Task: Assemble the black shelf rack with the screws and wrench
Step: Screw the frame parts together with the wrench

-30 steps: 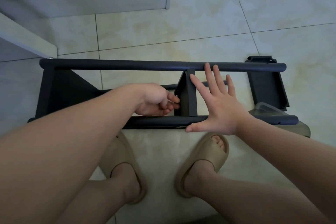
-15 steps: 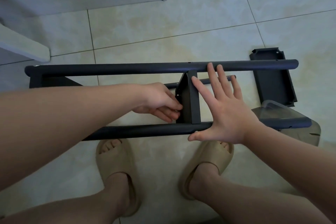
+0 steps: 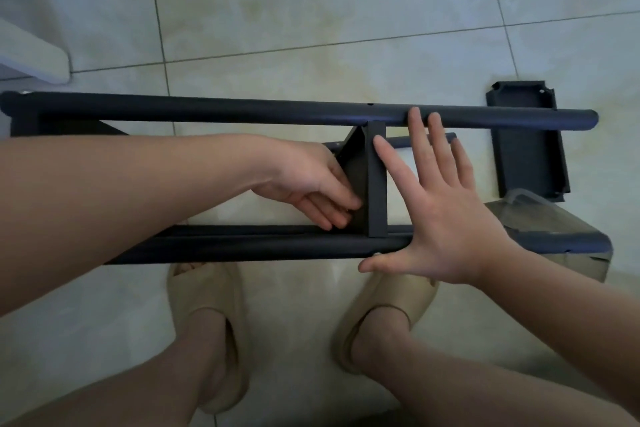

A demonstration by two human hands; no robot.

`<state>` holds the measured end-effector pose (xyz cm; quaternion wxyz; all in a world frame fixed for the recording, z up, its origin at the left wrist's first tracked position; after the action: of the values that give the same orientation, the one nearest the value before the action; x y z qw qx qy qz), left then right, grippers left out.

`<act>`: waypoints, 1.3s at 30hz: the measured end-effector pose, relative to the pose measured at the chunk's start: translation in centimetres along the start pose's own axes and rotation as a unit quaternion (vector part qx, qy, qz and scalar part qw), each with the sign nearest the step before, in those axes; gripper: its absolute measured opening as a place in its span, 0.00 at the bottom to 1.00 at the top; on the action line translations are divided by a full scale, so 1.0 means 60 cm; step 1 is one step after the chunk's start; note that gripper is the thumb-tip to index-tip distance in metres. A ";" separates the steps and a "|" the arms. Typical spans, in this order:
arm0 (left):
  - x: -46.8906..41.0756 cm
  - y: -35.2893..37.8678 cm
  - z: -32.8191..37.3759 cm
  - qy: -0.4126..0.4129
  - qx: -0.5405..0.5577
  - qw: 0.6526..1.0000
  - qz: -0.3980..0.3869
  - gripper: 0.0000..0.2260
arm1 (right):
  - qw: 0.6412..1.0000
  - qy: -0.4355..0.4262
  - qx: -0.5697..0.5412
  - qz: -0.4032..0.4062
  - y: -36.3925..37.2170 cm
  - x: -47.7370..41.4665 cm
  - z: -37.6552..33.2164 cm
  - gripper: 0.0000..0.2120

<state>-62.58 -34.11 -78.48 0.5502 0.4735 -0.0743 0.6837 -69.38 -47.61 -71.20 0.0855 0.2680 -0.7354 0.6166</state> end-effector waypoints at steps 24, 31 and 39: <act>0.002 0.023 0.011 -0.027 -0.048 0.998 -0.033 0.05 | 1.000 -0.001 -0.001 0.013 0.001 -0.001 0.000 0.63; -0.007 0.032 0.007 -0.055 -0.026 0.997 -0.046 0.10 | 1.000 -0.003 -0.003 0.018 0.000 0.000 0.000 0.63; -0.010 0.033 0.003 -0.077 -0.011 0.996 -0.047 0.08 | 1.000 0.001 -0.002 0.014 -0.001 0.000 -0.001 0.63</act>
<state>-64.15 -35.37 -77.96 0.5794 0.5216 -0.1012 0.6181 -69.39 -47.57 -71.15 0.0780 0.2574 -0.7401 0.6163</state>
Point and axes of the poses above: each hand's wrist, its own x-axis away from the middle knuckle, its own y-axis out of the palm, z = x × y, the point moved 6 cm from there along -x, towards the middle knuckle, and after that the axes turned 9 degrees about -z, right-handed, at the moved point
